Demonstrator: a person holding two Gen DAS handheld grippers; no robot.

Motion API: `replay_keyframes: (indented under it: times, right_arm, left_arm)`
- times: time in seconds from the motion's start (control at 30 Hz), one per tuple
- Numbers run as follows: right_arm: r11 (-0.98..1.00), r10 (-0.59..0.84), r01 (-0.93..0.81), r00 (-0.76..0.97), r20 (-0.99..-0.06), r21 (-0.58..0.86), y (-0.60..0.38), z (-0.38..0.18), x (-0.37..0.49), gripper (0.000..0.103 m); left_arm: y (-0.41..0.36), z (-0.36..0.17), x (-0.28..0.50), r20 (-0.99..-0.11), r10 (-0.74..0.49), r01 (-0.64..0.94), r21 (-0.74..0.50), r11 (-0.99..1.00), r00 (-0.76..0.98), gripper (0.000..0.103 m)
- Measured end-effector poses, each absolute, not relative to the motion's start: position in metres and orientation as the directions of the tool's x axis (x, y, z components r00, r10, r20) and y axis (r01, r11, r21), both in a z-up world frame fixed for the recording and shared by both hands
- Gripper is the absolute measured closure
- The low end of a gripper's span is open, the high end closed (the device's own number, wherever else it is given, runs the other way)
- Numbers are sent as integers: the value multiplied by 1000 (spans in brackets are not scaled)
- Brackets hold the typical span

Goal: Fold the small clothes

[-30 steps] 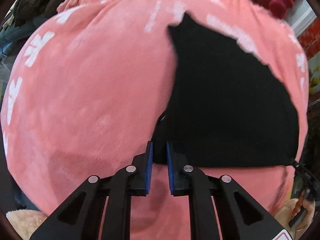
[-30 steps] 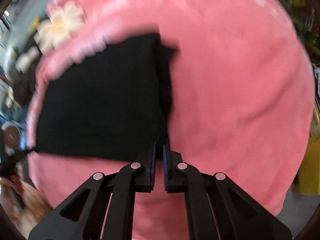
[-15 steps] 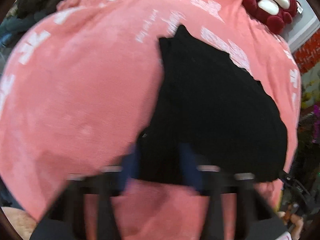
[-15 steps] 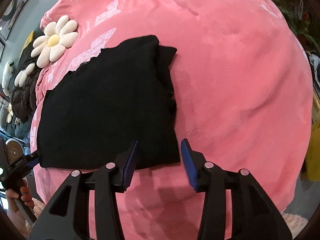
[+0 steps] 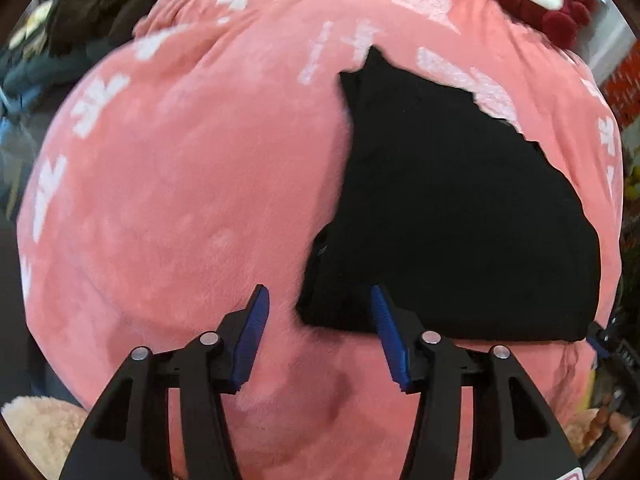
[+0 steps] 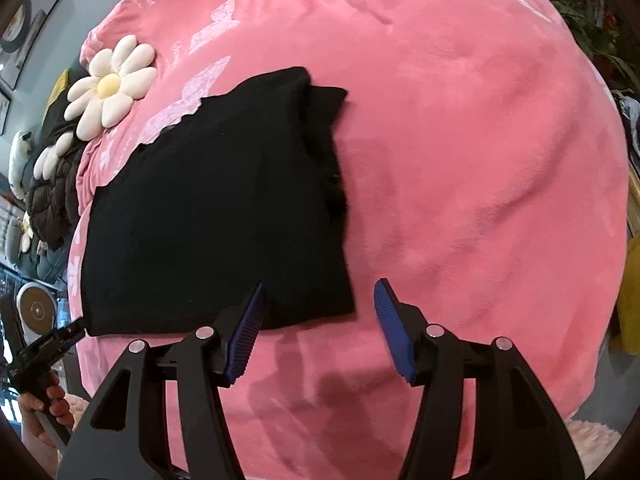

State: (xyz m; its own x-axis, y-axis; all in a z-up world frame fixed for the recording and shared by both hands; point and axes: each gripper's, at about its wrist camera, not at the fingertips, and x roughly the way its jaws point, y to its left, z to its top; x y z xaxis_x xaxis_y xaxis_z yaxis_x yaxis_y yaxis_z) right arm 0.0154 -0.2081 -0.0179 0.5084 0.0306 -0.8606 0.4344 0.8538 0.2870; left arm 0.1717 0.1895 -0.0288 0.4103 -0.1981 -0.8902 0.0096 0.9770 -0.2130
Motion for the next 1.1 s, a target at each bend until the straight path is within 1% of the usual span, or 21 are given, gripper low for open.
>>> replay_keyframes:
  times: [0.13, 0.2, 0.27, 0.37, 0.43, 0.5, 0.6, 0.73, 0.77, 0.8, 0.83, 0.87, 0.9, 0.97, 1.1]
  right_arm:
    - [855, 49, 424, 507, -861, 299, -201, -22, 24, 48]
    - [856, 52, 423, 500, -865, 296, -198, -25, 29, 47]
    - [856, 53, 425, 496, -866, 296, -196, -28, 32, 46]
    - [847, 60, 434, 495, -867, 307, -197, -33, 33, 43]
    - [840, 68, 440, 496, -865, 318, -198, -35, 32, 43]
    - [832, 81, 443, 502, -861, 336, -200, -36, 32, 41]
    - [822, 94, 446, 507, -857, 354, -201, -38, 34, 37]
    - [816, 91, 454, 512, -854, 358, -199, -38, 41, 36]
    - [816, 92, 452, 514, -853, 360, -199, -38, 42, 37]
    - [821, 91, 446, 514, -853, 356, -198, -37, 44, 47]
    - [825, 92, 442, 510, -855, 353, -197, -36, 46, 70]
    - [822, 114, 439, 499, -859, 364, -198, -34, 49, 83]
    - [810, 140, 439, 499, -855, 389, -200, -33, 50, 95]
    - [805, 161, 426, 512, -843, 413, -202, -21, 49, 96]
    - [829, 189, 366, 529, -827, 423, -204, 21, 30, 97]
  left_arm:
    - [178, -29, 176, -898, -206, 27, -212, 977, 389, 50]
    - [174, -32, 179, -904, -202, 28, -207, 978, 377, 44]
    - [171, -35, 180, -908, -203, 29, -207, 978, 367, 43]
    - [168, -39, 183, -915, -206, 19, -213, 977, 348, 36]
    - [168, -43, 187, -914, -217, 6, -229, 973, 341, 36]
    - [169, -48, 191, -918, -223, -17, -242, 970, 328, 31]
    - [175, -58, 199, -916, -260, -69, -293, 953, 306, 30]
    - [180, -60, 206, -903, -294, -128, -347, 929, 315, 27]
    - [180, -59, 207, -897, -303, -130, -358, 925, 322, 32]
    - [181, -57, 208, -888, -316, -124, -373, 919, 334, 53]
    - [181, -54, 210, -881, -329, -107, -384, 917, 341, 69]
    - [181, -53, 212, -873, -362, -92, -411, 907, 328, 96]
    - [183, -52, 213, -859, -405, -91, -451, 888, 314, 96]
    - [192, -44, 212, -840, -439, -109, -492, 864, 318, 96]
    - [203, -13, 198, -811, -486, -47, -527, 849, 325, 96]
